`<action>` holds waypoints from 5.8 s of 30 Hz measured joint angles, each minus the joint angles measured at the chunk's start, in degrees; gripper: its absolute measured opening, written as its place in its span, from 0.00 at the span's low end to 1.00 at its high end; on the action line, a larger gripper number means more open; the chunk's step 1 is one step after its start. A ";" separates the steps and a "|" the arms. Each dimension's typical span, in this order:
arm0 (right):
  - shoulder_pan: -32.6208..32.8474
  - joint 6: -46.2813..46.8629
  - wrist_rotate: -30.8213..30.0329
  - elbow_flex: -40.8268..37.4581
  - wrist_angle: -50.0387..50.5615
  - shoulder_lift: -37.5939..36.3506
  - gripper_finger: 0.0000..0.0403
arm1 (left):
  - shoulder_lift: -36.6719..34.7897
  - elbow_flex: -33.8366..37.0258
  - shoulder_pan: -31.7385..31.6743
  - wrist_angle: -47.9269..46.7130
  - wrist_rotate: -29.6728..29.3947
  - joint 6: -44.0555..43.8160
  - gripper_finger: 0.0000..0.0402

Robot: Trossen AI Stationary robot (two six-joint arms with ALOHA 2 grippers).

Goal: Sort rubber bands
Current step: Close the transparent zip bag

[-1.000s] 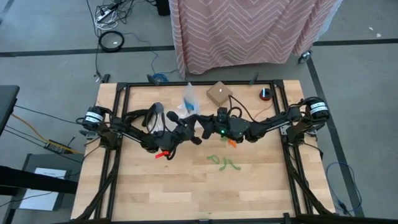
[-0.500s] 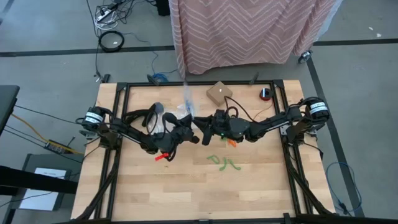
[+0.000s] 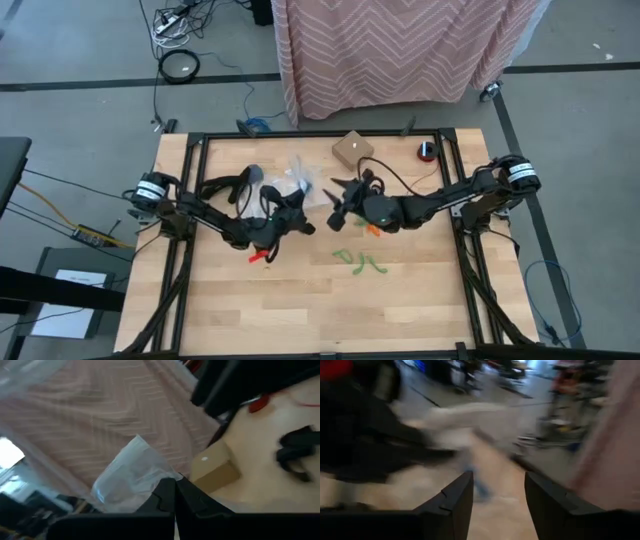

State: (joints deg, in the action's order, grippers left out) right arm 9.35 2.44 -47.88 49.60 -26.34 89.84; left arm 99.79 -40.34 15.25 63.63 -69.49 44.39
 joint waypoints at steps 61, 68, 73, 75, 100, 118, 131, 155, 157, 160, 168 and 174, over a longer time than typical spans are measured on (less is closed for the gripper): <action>-22.58 -21.14 83.52 0.00 15.42 0.09 0.38 | -11.06 15.82 14.65 -6.09 39.44 -21.99 0.00; -21.31 -20.96 83.63 0.00 15.34 0.09 0.38 | -11.03 14.10 14.26 -6.21 40.44 -18.75 0.00; -20.38 -20.92 83.61 0.00 15.31 0.09 0.38 | -11.03 13.44 13.48 -6.60 41.33 -16.94 0.00; -20.19 -20.90 83.64 0.00 15.55 0.09 0.38 | -11.02 13.41 13.28 -6.61 41.75 -16.88 0.00; -19.47 -21.62 83.58 0.00 15.25 0.09 0.29 | -11.02 13.06 12.84 -6.26 42.78 -15.75 0.00; -17.75 -25.43 76.43 0.00 15.54 0.09 0.00 | -11.02 11.30 12.84 -6.42 42.61 -11.36 0.00; -15.44 -23.04 58.98 0.00 11.99 0.14 0.00 | -11.02 11.30 13.02 -6.72 33.34 -9.61 0.03; -13.96 -20.13 48.72 0.00 13.37 0.14 0.00 | -10.97 11.30 11.82 -15.94 17.58 -18.19 0.28; -13.96 -20.13 48.74 0.00 13.43 0.14 0.00 | -10.97 11.30 11.67 -18.13 17.41 -21.41 0.30; -13.98 -20.03 48.19 0.00 13.74 0.14 0.00 | -10.97 11.30 11.62 -20.96 17.18 -27.31 0.34; -13.97 -18.92 47.81 0.00 14.13 0.14 0.00 | -10.97 11.32 12.18 -24.28 14.04 -33.10 0.39; -13.85 -17.80 47.39 0.00 16.24 0.14 0.00 | -10.97 11.32 14.95 -24.17 5.95 -32.57 0.39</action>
State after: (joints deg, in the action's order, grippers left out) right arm -4.49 -15.36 -0.49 49.60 -10.10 89.97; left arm 88.82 -29.02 30.21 39.45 -63.55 11.82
